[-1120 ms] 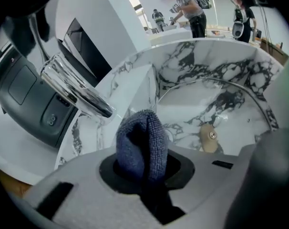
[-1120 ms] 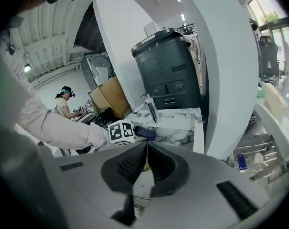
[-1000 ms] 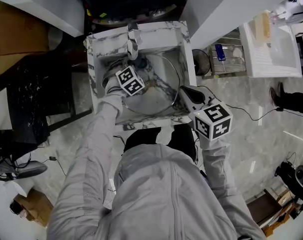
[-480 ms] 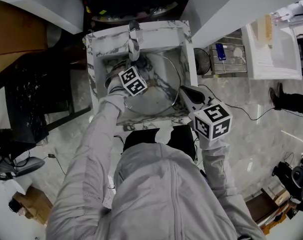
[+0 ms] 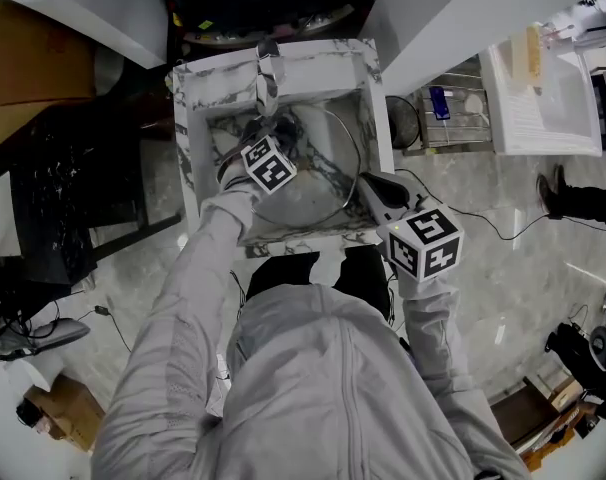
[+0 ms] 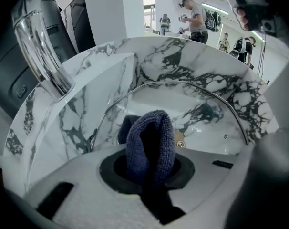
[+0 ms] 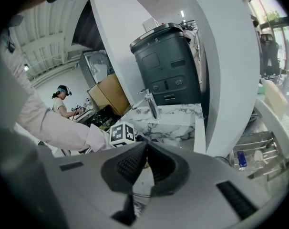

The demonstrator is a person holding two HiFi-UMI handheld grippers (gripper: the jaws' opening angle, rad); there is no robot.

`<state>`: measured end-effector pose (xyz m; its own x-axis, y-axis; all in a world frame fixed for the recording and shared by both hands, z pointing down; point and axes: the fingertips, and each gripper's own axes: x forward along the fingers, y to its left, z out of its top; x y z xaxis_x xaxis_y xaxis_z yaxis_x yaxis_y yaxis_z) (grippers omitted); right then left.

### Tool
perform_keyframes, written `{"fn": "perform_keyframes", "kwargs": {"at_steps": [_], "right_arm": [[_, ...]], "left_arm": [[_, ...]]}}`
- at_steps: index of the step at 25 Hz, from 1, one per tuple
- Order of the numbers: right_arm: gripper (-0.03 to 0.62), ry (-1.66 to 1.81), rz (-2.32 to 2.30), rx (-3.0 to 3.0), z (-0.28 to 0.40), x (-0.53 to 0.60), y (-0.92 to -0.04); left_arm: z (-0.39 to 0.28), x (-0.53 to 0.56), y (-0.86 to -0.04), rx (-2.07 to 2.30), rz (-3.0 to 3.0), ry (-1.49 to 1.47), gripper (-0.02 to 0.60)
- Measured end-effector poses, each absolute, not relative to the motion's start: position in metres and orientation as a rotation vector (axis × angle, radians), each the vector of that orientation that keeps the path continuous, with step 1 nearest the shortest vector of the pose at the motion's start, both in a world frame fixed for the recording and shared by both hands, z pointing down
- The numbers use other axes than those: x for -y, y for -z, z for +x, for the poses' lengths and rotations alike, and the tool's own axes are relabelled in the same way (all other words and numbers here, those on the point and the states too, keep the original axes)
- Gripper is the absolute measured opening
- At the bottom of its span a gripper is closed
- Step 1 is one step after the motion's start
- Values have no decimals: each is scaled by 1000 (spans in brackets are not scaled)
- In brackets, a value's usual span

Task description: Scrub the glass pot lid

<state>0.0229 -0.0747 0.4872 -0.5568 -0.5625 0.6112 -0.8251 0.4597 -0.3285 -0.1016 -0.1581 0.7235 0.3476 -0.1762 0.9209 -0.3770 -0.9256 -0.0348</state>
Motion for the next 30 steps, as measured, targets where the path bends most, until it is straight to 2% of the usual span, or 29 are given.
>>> {"fn": "perform_keyframes", "kwargs": {"at_steps": [17,30], "right_arm": [[29,-831,1181,2317,27,41,-481],[29,-822,1224,2322,35,19,-478]], "left_arm": [[-78,89,-724,292,2446,-1663,75],[-46,25,-711,-93,2442,-1582,74]]}}
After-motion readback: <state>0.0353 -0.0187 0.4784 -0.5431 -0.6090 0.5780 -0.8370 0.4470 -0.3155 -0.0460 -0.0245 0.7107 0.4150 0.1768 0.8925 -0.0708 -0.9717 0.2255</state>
